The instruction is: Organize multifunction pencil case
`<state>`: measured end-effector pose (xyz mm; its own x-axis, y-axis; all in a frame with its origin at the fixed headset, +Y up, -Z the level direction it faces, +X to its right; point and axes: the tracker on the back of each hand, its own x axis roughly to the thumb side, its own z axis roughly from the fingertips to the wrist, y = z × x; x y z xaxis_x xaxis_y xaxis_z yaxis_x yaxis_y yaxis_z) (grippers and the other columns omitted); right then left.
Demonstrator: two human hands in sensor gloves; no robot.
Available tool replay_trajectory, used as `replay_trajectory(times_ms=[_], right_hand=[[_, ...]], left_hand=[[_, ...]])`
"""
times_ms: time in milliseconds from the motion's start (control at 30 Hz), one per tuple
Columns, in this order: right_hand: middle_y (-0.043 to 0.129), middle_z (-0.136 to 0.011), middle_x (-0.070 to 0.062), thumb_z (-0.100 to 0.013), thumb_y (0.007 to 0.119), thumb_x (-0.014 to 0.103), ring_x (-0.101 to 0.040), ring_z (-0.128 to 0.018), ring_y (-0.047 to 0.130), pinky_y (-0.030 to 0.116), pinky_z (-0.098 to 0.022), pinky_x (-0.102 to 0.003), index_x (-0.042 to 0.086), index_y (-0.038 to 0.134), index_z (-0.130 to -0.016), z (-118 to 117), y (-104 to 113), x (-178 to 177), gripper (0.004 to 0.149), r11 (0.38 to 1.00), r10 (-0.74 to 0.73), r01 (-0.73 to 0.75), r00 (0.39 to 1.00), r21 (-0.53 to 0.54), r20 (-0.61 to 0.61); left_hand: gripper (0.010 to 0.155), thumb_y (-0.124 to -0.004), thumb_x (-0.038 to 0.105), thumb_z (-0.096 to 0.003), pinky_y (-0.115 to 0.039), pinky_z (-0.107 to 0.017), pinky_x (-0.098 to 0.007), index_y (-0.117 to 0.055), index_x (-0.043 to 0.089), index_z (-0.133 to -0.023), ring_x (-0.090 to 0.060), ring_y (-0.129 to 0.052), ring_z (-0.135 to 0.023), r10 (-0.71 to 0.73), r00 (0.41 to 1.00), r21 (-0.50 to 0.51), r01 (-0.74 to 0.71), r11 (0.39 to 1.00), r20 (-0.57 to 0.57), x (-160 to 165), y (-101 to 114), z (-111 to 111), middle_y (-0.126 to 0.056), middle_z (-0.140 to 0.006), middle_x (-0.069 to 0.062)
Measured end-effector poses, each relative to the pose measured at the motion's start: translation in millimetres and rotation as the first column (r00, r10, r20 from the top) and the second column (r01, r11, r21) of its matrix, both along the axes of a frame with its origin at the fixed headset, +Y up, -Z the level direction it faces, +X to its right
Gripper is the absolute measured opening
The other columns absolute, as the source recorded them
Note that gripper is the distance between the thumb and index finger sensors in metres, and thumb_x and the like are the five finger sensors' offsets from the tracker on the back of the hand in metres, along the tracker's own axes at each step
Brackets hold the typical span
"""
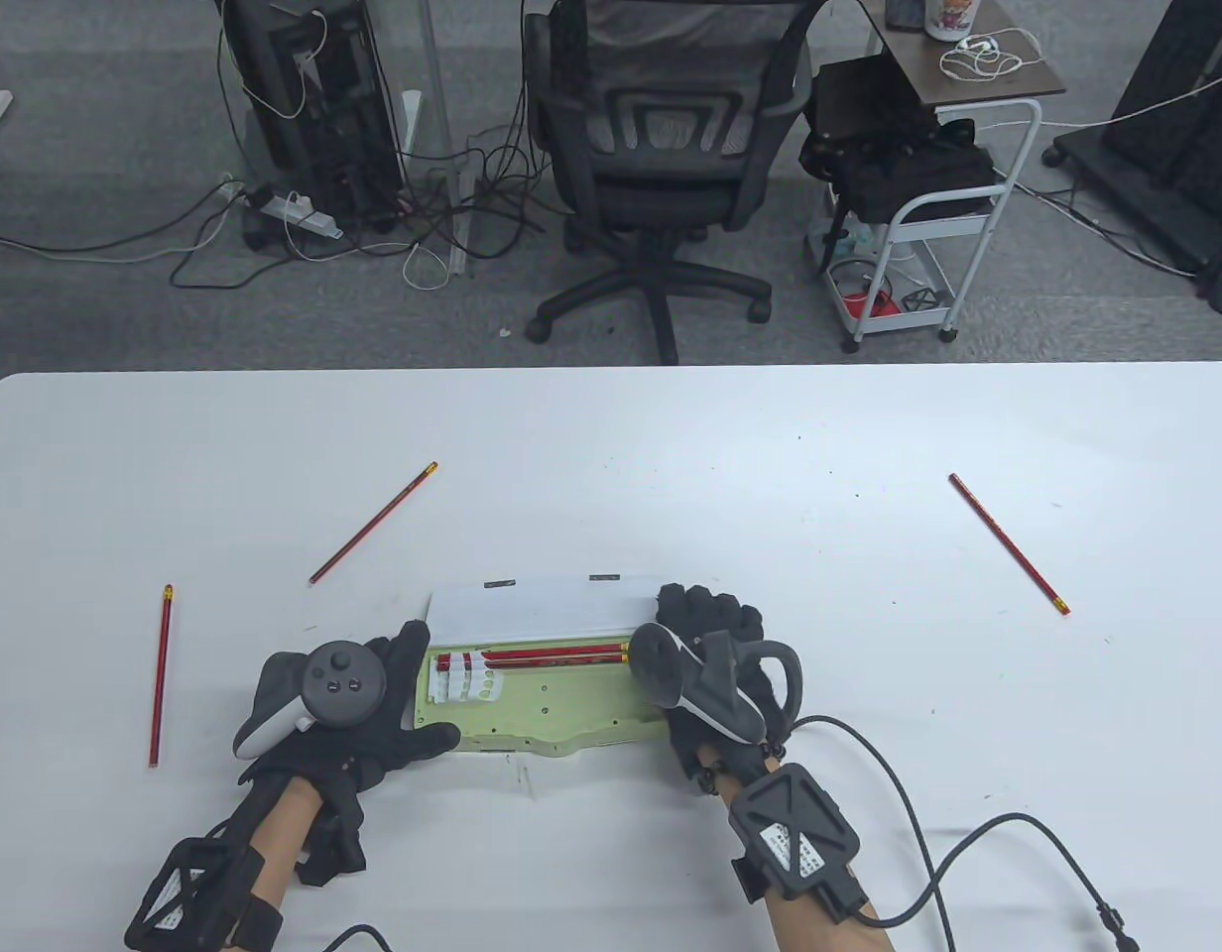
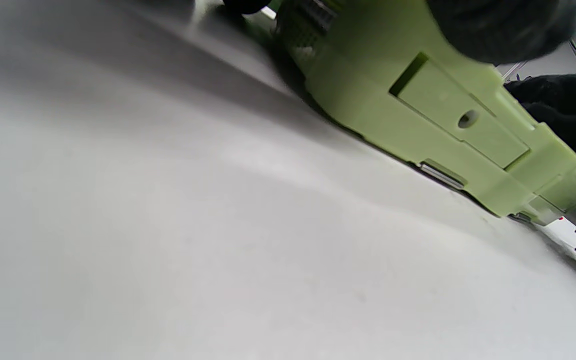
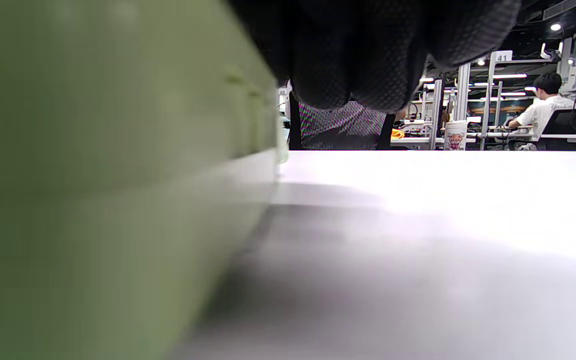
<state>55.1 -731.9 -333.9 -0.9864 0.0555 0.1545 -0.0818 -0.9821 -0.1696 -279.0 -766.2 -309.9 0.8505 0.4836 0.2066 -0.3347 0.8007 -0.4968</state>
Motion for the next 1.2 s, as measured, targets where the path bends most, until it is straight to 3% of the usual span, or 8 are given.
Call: replay_trajectory(times_ms=[133, 400, 700, 900, 1200], right_hand=[[0.071, -0.1, -0.023, -0.048, 0.071, 0.045, -0.05, -0.09, 0.077, 0.064, -0.067, -0.064, 0.01, 0.068, -0.1, -13, 6, 33, 0.063, 1.0, 0.02, -0.02, 0.999, -0.011, 0.035], [0.071, -0.101, -0.021, -0.047, 0.076, 0.04, -0.049, -0.092, 0.075, 0.063, -0.068, -0.064, 0.012, 0.071, -0.098, -48, 19, 148, 0.059, 0.999, 0.023, -0.013, 0.973, -0.046, 0.23], [0.074, -0.099, -0.021, -0.045, 0.081, 0.035, -0.049, -0.09, 0.077, 0.063, -0.068, -0.063, 0.012, 0.074, -0.096, -74, 8, 269, 0.056, 0.994, 0.056, -0.001, 0.873, -0.114, 0.484], [0.074, -0.099, -0.02, -0.045, 0.082, 0.033, -0.047, -0.09, 0.078, 0.064, -0.069, -0.061, 0.012, 0.074, -0.095, -81, -2, 304, 0.055, 0.986, 0.096, -0.001, 0.814, -0.165, 0.573], [0.078, -0.096, -0.017, -0.045, 0.082, 0.03, -0.043, -0.088, 0.082, 0.068, -0.068, -0.058, 0.013, 0.079, -0.092, -98, -13, 314, 0.05, 0.967, 0.199, -0.057, 0.78, -0.25, 0.593]], left_hand=[[0.112, -0.068, 0.069, -0.042, -0.024, -0.074, -0.072, -0.002, 0.016, -0.116, -0.053, -0.023, -0.115, -0.001, 1.0, 0.0, 0.001, 1.0, -0.001, 0, 0, 0, -0.028, -0.129, -0.022], [0.112, -0.068, 0.069, -0.0421, -0.024, -0.074, -0.072, -0.002, 0.017, -0.116, -0.053, -0.023, -0.115, 0.0, 1.0, -0.002, 0.0, 1.0, -0.003, -1, 0, 0, -0.028, -0.129, -0.021], [0.112, -0.068, 0.069, -0.0418, -0.024, -0.074, -0.071, -0.002, 0.017, -0.116, -0.053, -0.022, -0.115, -0.001, 1.0, -0.003, 0.001, 1.0, -0.007, -2, 0, -1, -0.028, -0.129, -0.021], [0.112, -0.068, 0.069, -0.0419, -0.024, -0.074, -0.071, -0.002, 0.017, -0.116, -0.053, -0.022, -0.115, 0.0, 1.0, -0.003, 0.0, 1.0, -0.008, -2, 0, -1, -0.027, -0.129, -0.021], [0.112, -0.068, 0.07, -0.0418, -0.023, -0.074, -0.071, -0.001, 0.017, -0.116, -0.052, -0.022, -0.115, -0.003, 1.0, -0.005, 0.003, 1.0, -0.008, -1, 0, 0, -0.027, -0.129, -0.021]])
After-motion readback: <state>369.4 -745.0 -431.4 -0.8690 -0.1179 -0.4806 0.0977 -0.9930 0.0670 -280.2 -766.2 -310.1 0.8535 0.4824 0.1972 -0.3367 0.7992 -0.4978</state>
